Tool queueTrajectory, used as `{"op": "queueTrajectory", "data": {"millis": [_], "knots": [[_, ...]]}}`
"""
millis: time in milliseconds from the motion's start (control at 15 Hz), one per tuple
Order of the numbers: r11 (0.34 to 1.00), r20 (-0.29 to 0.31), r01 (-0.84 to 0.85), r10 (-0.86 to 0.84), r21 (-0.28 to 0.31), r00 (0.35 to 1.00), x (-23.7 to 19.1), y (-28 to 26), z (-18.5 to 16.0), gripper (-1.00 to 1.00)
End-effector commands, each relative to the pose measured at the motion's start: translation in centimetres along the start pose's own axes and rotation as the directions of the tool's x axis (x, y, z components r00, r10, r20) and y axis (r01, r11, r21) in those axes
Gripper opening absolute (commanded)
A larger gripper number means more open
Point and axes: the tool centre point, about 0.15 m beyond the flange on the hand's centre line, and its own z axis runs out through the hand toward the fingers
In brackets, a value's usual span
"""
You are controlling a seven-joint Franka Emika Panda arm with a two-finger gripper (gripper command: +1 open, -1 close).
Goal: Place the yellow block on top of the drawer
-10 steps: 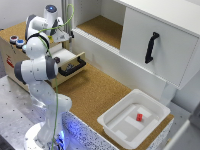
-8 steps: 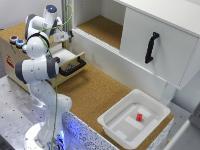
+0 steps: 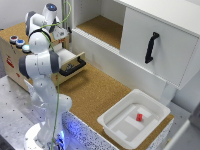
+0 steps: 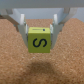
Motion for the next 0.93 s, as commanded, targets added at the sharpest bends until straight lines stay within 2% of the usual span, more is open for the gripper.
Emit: {"op": "queueTrajectory", "data": {"millis": [0,267,333,600,867], "knots": [[0.997,0.033,0.051,-0.052,0.050,0.998,1.0,4.0,3.6,-1.00],[0.998,0.029,0.047,-0.049,0.045,0.998,0.7,4.9,3.3,-1.00],[0.998,0.023,0.056,-0.057,0.040,0.998,0.7,4.8,2.8,1.00],[0.996,-0.005,0.074,-0.073,0.047,0.997,0.7,3.8,-0.3,1.00],[0.993,-0.004,0.110,-0.110,0.041,0.994,1.0,1.7,-3.0,1.00]]}}
